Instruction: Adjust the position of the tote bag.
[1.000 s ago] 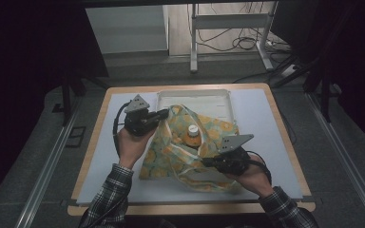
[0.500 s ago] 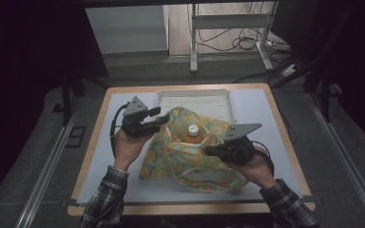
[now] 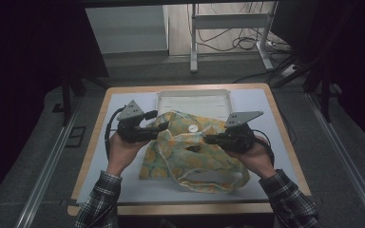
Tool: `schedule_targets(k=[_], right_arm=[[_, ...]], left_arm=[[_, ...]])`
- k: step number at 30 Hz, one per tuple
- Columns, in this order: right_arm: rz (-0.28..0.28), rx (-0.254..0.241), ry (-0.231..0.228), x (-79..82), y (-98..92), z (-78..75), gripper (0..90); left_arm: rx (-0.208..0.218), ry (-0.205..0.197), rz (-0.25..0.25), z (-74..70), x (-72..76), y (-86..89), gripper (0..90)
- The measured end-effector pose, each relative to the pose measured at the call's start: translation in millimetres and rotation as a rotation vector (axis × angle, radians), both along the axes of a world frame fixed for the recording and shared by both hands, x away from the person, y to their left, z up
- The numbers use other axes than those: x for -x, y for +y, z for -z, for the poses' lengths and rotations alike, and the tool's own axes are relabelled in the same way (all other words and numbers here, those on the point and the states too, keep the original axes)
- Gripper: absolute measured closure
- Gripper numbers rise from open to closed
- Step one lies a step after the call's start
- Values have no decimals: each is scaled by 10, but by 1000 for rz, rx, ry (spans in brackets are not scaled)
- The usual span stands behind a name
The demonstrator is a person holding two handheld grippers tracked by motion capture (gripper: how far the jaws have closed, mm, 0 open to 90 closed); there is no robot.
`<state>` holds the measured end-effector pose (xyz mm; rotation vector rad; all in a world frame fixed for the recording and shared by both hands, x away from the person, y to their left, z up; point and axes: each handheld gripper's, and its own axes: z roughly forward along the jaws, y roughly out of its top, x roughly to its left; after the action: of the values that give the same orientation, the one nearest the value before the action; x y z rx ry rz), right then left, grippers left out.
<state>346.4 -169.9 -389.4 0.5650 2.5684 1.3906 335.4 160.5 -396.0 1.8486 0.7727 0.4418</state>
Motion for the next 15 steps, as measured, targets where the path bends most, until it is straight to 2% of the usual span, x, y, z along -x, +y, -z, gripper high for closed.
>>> schedule_targets(k=[1,2,3,7,9,12,15], right_arm=[[9,-4,8,-33,-3,-2,895],[9,-4,8,-33,-3,-2,895],[18,-7,13,-70,-9,-3,895],[33,-17,18,-133,-12,-16,895],[37,-20,16,-159,-6,-29,895],[42,-20,13,-181,3,-45,895],[47,-25,14,-220,14,-66,895]], left_arm=[[8,7,21,12,31,10,375],[8,7,21,12,31,10,375],[25,13,46,11,60,24,374],[33,20,80,-14,108,27,366],[37,27,122,-33,148,1,361],[37,32,150,-26,161,-29,361],[4,45,182,17,143,-90,384]])
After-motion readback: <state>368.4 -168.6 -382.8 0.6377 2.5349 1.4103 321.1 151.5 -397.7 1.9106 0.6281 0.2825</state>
